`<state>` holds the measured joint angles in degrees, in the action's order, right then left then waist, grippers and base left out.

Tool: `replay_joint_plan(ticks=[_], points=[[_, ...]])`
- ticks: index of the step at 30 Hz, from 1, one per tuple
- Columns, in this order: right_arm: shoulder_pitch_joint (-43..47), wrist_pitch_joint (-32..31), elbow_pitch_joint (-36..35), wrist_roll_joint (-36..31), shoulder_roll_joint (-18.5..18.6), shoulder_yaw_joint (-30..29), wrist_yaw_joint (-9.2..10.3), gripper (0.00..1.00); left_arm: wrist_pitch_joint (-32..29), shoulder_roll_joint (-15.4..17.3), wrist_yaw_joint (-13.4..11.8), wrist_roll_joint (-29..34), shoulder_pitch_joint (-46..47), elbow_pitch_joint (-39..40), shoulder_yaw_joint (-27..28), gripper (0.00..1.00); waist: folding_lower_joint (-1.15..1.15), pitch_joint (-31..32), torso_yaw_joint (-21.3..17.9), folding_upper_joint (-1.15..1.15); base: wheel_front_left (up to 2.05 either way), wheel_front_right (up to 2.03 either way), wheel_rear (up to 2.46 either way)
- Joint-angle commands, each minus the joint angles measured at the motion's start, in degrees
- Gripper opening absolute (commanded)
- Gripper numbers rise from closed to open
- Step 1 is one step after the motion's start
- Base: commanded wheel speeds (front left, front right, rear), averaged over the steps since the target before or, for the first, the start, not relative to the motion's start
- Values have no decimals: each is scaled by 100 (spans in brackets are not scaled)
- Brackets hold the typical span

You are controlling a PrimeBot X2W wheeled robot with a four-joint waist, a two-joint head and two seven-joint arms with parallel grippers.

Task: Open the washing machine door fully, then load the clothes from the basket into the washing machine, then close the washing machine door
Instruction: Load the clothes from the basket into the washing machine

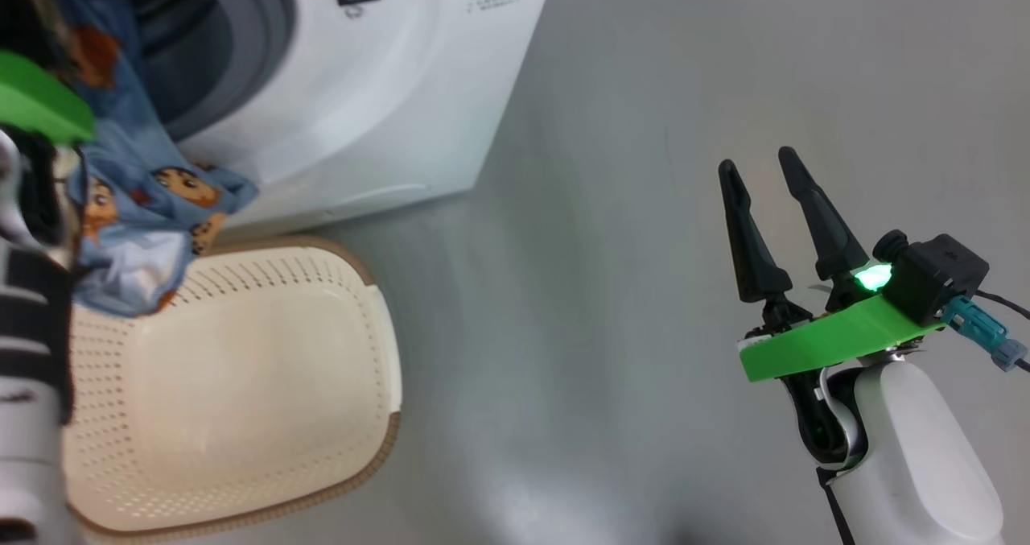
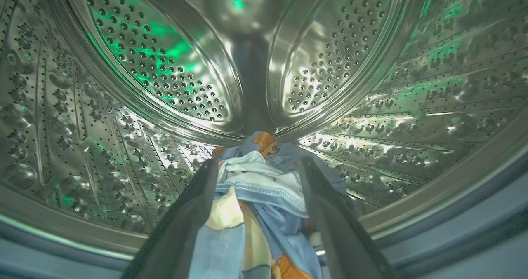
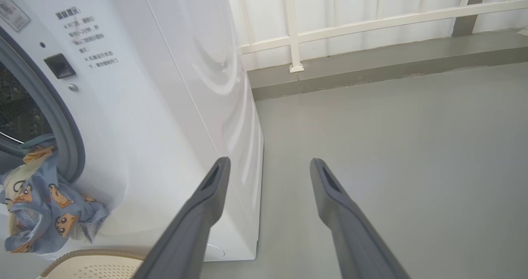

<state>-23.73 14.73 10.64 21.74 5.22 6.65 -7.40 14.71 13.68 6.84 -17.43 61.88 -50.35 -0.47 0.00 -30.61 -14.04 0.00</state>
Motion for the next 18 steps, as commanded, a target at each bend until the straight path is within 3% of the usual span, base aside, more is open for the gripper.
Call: replay_joint_plan(ticks=[1, 18], points=[[116, 27, -96, 8, 32, 111, -9, 100, 29, 198, 9, 70, -174, 195, 116, 100, 0, 311, 185, 0, 0, 0, 0], [409, 27, 37, 89, 165, 74, -9, 100, 29, -125, 62, 44, -1920, 1323, 184, 100, 0, 1130, 640, 0, 0, 0, 0]])
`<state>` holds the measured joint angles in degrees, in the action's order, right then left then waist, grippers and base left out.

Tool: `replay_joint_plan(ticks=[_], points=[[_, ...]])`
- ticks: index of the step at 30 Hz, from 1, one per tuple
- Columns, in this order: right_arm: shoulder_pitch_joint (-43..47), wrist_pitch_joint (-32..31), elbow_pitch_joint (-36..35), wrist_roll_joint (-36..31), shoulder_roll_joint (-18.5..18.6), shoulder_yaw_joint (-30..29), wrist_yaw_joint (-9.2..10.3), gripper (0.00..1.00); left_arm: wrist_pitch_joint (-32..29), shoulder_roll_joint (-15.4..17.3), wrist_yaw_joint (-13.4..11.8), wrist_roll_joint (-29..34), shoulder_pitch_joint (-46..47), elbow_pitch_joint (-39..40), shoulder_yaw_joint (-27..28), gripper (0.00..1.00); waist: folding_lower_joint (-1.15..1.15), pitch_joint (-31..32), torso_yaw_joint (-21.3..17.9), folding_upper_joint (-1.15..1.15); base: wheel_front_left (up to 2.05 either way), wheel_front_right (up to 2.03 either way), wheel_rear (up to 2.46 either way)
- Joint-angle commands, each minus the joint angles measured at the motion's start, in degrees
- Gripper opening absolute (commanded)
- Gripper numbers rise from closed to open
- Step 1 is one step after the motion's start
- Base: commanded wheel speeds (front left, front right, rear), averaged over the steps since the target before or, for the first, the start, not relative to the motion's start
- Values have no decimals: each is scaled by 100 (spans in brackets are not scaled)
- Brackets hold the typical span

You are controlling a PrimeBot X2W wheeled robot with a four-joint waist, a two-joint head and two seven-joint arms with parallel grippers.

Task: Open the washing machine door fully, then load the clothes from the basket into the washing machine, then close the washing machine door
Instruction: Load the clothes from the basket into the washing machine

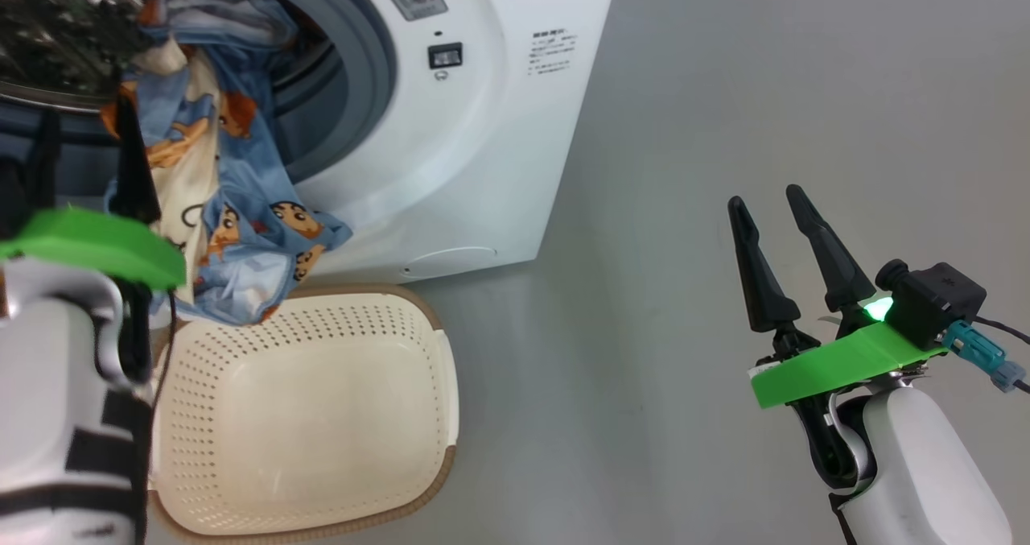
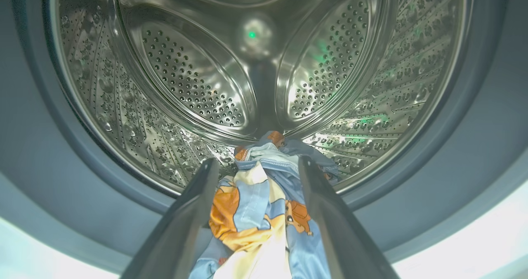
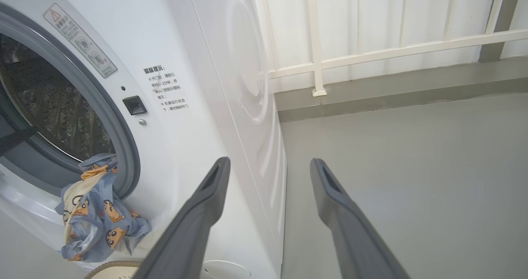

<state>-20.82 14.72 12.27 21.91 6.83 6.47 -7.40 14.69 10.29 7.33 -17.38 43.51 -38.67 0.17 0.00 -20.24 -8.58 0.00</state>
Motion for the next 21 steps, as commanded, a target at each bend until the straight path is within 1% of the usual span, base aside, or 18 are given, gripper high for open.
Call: replay_joint_plan(ticks=[1, 10, 15, 16, 21], points=[[127, 28, -125, 73, 5, 88, -9, 100, 30, 218, 13, 14, -208, 250, 108, 100, 0, 108, 103, 0, 0, 0, 0], [211, 28, -164, 91, 20, 9, -9, 100, 30, 216, 14, -146, -1554, 1228, 125, 100, 0, 201, 169, 0, 0, 0, 0], [230, 28, -193, 94, 31, -26, -9, 100, 30, 89, 15, -108, -2166, 1692, 196, 100, 0, 203, 197, 0, 0, 0, 0], [230, 28, -193, 94, 31, -26, -9, 100, 30, 89, 15, -108, -2166, 1692, 196, 100, 0, 203, 197, 0, 0, 0, 0], [233, 28, -201, 95, 33, -21, -9, 100, 30, -107, 15, -82, -2616, 2024, 330, 100, 0, 187, 211, 0, 0, 0, 0]])
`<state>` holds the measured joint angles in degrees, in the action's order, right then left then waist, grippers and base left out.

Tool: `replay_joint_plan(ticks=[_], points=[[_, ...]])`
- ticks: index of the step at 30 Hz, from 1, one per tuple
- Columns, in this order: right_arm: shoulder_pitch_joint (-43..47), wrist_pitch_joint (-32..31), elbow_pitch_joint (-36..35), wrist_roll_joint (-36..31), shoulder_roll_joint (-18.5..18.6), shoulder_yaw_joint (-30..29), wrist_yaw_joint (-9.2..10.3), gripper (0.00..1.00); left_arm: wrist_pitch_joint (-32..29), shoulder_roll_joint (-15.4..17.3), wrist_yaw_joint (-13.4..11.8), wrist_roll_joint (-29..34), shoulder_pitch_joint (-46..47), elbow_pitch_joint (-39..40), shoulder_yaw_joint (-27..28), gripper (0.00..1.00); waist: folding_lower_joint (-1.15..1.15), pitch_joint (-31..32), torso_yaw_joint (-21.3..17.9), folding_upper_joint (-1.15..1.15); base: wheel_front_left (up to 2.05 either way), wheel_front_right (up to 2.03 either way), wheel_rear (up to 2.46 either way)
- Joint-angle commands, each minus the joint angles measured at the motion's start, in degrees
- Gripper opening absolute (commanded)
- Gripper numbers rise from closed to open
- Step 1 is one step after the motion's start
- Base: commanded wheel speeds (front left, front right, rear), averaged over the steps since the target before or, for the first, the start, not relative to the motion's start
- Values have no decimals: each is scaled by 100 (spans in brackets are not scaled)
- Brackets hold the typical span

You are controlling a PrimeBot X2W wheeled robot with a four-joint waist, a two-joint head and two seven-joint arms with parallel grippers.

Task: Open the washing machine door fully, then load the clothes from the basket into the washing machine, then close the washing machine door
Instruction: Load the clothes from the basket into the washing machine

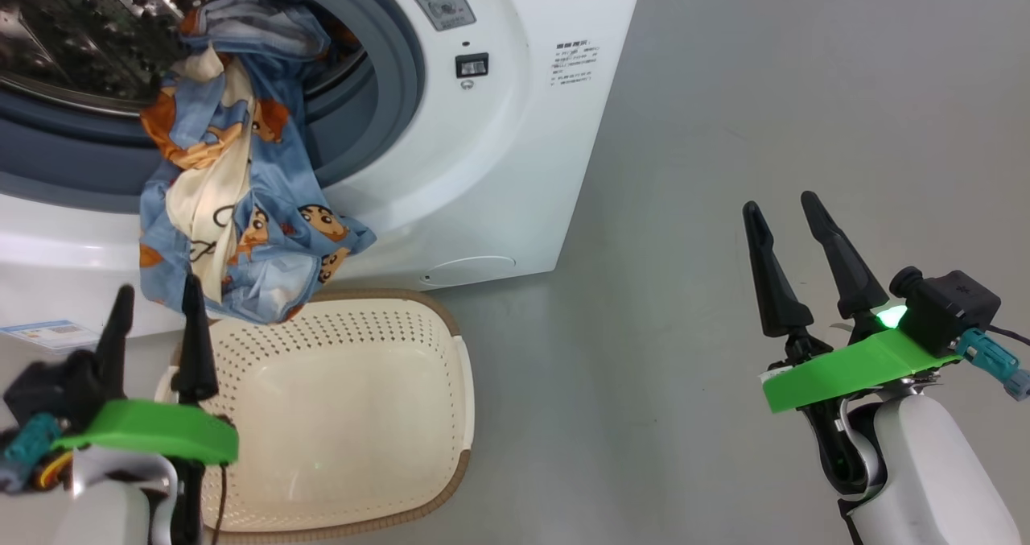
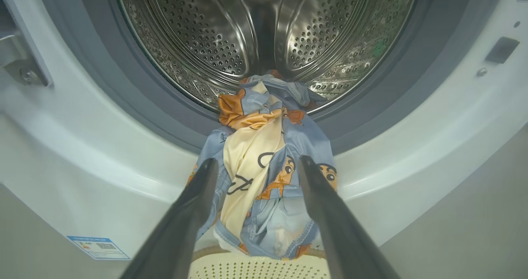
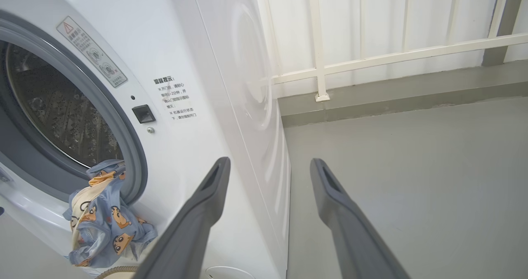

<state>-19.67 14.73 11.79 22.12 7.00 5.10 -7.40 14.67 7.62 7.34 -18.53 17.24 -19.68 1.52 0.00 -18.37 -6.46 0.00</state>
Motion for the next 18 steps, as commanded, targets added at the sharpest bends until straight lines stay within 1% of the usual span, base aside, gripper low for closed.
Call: replay_joint_plan(ticks=[1, 7, 14, 18], points=[[121, 27, -153, 76, 16, 118, -9, 100, 33, 119, 14, 37, -64, 176, 214, 100, 0, 1, 0, 0, 0, 0, 0], [141, 27, -137, 84, 39, 133, -9, 100, 33, -26, 14, 66, -277, 319, 241, 100, 0, -1, 28, 0, 0, 0, 0], [120, 27, -118, 100, 82, 179, -9, 100, 33, 3, 14, 143, -251, 295, 191, 100, 0, -24, 37, 0, 0, 0, 0], [111, 27, -114, 104, 92, 208, -9, 100, 33, 46, 14, 129, -173, 44, 103, 100, 0, -61, 22, 0, 0, 0, 0]])
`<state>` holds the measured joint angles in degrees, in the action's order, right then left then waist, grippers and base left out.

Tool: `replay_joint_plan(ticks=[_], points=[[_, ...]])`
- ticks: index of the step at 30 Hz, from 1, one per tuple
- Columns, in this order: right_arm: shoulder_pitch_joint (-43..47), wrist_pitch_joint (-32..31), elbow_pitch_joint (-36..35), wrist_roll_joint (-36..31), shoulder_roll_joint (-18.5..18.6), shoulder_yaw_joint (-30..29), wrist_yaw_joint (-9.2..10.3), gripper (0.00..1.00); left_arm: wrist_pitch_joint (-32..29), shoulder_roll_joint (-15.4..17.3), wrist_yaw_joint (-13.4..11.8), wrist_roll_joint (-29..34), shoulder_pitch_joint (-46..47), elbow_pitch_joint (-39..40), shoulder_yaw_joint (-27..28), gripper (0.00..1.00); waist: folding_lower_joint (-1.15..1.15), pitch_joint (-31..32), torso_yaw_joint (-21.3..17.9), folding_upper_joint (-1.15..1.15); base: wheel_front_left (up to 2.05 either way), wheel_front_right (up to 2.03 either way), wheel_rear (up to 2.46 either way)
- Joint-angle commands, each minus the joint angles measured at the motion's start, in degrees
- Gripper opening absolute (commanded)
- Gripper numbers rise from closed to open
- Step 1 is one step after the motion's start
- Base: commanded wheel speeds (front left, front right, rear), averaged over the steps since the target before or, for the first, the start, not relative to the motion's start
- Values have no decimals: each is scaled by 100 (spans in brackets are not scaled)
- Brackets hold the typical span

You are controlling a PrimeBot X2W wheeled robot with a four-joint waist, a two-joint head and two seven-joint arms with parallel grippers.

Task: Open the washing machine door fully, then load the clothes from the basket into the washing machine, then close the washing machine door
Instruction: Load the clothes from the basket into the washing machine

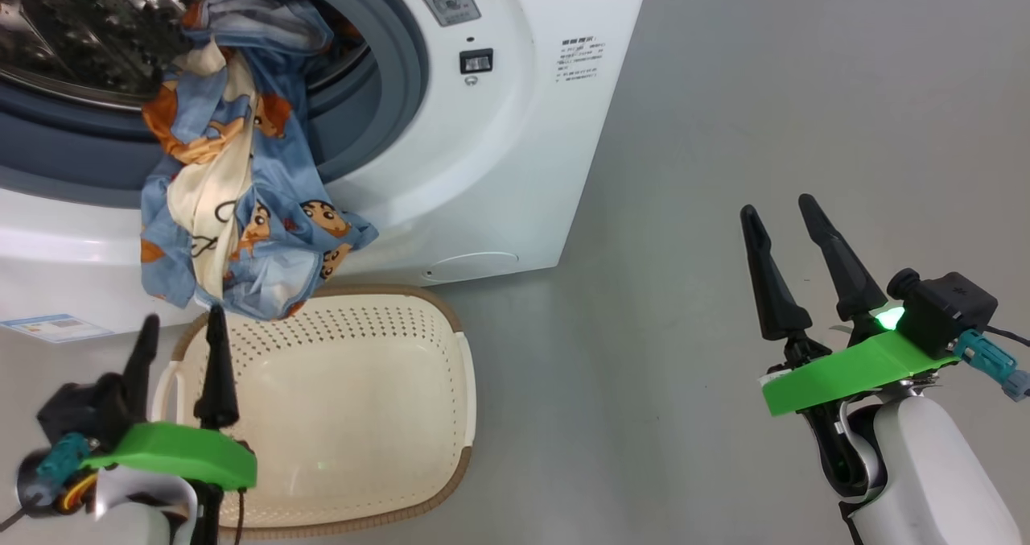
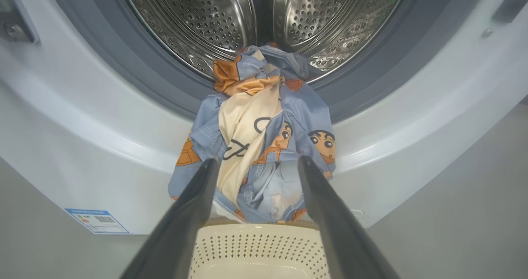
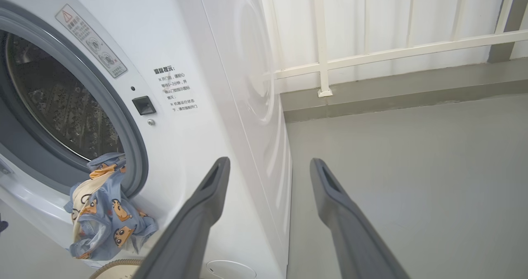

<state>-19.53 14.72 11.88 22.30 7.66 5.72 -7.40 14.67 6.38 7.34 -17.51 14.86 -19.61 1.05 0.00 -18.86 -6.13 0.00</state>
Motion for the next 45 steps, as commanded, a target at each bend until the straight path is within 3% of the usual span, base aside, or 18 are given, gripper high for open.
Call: replay_joint_plan(ticks=[1, 21, 28, 40, 45], points=[[93, 28, -122, 88, 25, 157, -9, 100, 32, 188, 14, 3, 92, -87, 113, 100, 0, -23, -20, 0, 0, 0, 0], [-139, 28, -239, 73, -46, 248, -9, 100, -130, 1007, 14, -865, 2078, -2820, -866, 100, 0, -707, -427, 0, 0, 0, 0], [-230, 28, -274, 60, -103, 251, -9, 100, -140, 1233, 14, -1058, 2677, -3428, -1273, 100, 0, -957, -602, 0, 0, 0, 0], [-327, 28, -322, 51, -209, 241, -9, 100, -30, 1473, 14, -1590, 3397, -3840, -2022, 100, 0, -1224, -827, 0, 0, 0, 0], [-344, 28, -318, 51, -240, 235, -9, 100, 21, 1493, 14, -1831, 3559, -3862, -2055, 100, 0, -1256, -855, 0, 0, 0, 0]])
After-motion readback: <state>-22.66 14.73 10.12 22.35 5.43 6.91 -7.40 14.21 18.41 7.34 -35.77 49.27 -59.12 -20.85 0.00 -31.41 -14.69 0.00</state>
